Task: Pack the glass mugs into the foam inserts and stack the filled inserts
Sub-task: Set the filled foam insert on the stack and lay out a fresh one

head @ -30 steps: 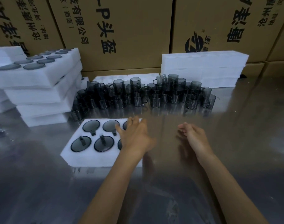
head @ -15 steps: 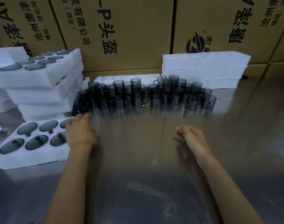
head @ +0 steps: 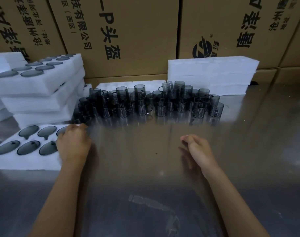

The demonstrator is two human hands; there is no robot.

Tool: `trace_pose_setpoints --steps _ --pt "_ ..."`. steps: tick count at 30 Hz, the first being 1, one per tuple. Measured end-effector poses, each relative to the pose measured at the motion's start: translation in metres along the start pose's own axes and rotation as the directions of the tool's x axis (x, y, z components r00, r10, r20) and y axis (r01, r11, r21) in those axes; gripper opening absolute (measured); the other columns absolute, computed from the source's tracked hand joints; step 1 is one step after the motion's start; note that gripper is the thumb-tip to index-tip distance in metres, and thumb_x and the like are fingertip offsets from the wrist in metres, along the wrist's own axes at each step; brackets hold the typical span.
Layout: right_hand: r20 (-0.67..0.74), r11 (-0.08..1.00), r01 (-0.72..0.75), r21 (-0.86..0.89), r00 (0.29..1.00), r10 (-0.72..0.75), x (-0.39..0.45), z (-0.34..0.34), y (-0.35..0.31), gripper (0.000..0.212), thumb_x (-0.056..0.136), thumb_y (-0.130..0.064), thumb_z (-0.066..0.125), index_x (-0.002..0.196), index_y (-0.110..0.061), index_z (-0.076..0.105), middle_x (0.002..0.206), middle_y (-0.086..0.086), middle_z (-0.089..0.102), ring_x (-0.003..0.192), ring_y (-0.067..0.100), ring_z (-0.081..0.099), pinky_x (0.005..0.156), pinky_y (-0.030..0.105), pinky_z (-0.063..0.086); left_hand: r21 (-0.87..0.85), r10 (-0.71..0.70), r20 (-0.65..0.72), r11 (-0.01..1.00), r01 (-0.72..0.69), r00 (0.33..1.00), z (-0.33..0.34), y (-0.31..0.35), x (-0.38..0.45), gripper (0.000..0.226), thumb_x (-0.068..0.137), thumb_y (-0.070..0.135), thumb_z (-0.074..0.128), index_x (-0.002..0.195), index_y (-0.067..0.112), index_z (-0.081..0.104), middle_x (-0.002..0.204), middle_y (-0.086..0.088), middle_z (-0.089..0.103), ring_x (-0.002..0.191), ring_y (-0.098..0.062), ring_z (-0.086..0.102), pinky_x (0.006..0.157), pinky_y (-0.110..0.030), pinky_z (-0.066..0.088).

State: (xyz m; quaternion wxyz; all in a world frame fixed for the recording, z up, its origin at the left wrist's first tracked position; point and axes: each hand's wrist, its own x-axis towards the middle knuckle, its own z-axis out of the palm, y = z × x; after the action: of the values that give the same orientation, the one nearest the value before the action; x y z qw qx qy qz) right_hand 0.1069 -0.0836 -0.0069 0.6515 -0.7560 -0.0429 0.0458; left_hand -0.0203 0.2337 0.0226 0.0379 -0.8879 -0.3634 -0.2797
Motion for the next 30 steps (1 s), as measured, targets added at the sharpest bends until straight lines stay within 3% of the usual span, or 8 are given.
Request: trace_pose_setpoints --steps 4,6,9,13,16,20,26,30 --pt "-0.003 1.0 0.003 0.007 1.0 -0.003 0.002 -0.002 0.003 0.029 0.098 -0.016 0.052 0.081 -0.021 0.074 0.082 -0.002 0.069 0.083 0.016 0.062 0.075 0.031 0.049 0.044 -0.056 -0.007 0.997 0.056 0.998 0.01 -0.001 0.004 0.027 0.08 -0.003 0.064 0.106 0.003 0.072 0.104 -0.027 0.065 0.1 -0.044 0.059 0.094 -0.049 0.037" --pt "-0.008 1.0 0.003 0.021 1.0 -0.003 0.004 0.0 0.005 0.028 0.097 -0.014 0.052 0.081 -0.021 0.074 0.083 0.001 0.069 0.083 0.018 0.062 0.074 0.031 0.049 0.051 0.009 -0.065 0.999 -0.005 0.998 0.014 -0.003 0.006 0.031 0.077 -0.005 0.067 0.108 0.0 0.07 0.109 -0.028 0.065 0.115 -0.043 0.053 0.106 -0.053 0.027" --pt "-0.01 0.997 0.028 0.071 1.0 -0.028 0.012 0.002 0.002 0.029 0.098 -0.01 0.051 0.081 -0.02 0.072 0.087 0.0 0.071 0.091 0.02 0.065 0.081 0.03 0.05 0.004 0.254 -0.122 0.967 -0.255 0.959 0.014 0.024 -0.004 0.037 0.068 -0.004 0.073 0.104 0.002 0.071 0.105 -0.021 0.067 0.11 -0.04 0.054 0.098 -0.053 0.032" --pt "0.043 0.997 0.048 -0.063 0.998 -0.045 0.022 0.007 -0.003 0.024 0.098 -0.012 0.052 0.087 -0.019 0.072 0.088 -0.004 0.07 0.085 0.009 0.062 0.066 0.01 0.042 -0.285 0.567 -0.014 0.787 -0.546 0.824 0.019 0.114 -0.033 0.03 0.082 0.004 0.061 0.109 0.012 0.072 0.11 -0.006 0.068 0.11 -0.03 0.057 0.092 -0.044 0.039" --pt "0.053 0.994 0.025 -0.103 0.998 -0.019 0.031 0.007 -0.007 0.024 0.098 -0.008 0.05 0.091 -0.014 0.072 0.086 0.001 0.069 0.083 0.013 0.062 0.061 0.011 0.043 -0.454 0.635 0.075 0.708 -0.541 0.768 0.037 0.179 -0.047 0.026 0.098 0.017 0.047 0.116 0.019 0.066 0.12 0.003 0.061 0.115 -0.021 0.049 0.094 -0.036 0.035" --pt "0.065 0.97 0.144 -0.194 0.989 -0.133 0.065 0.002 -0.037 0.019 0.097 -0.004 0.052 0.103 -0.009 0.069 0.096 0.002 0.066 0.09 0.013 0.058 0.073 0.017 0.044 -0.495 0.681 0.128 0.674 -0.548 0.721 0.052 0.234 -0.038 0.028 0.099 0.018 0.042 0.118 0.016 0.063 0.115 -0.001 0.057 0.111 -0.023 0.049 0.095 -0.038 0.037" --pt "0.055 0.754 0.419 -0.505 0.888 -0.456 0.175 0.003 -0.113 0.041 0.094 -0.011 0.051 0.134 -0.012 0.052 0.128 0.012 0.056 0.121 0.028 0.048 0.097 0.037 0.043 -0.562 0.639 0.115 0.673 -0.481 0.76 0.079 0.265 0.007 0.026 0.099 0.019 0.043 0.109 0.014 0.066 0.109 -0.002 0.062 0.102 -0.023 0.057 0.084 -0.039 0.048" --pt "0.091 0.471 0.327 -0.819 0.885 -0.456 0.263 0.002 -0.139 0.07 0.092 -0.011 0.051 0.155 -0.021 0.025 0.16 0.014 0.025 0.145 0.034 0.023 0.113 0.046 0.027 -0.545 0.624 0.128 0.693 -0.471 0.771 0.096 0.277 0.023 0.02 0.097 0.022 0.044 0.101 0.021 0.063 0.087 0.002 0.07 0.078 -0.023 0.065 0.073 -0.038 0.052"
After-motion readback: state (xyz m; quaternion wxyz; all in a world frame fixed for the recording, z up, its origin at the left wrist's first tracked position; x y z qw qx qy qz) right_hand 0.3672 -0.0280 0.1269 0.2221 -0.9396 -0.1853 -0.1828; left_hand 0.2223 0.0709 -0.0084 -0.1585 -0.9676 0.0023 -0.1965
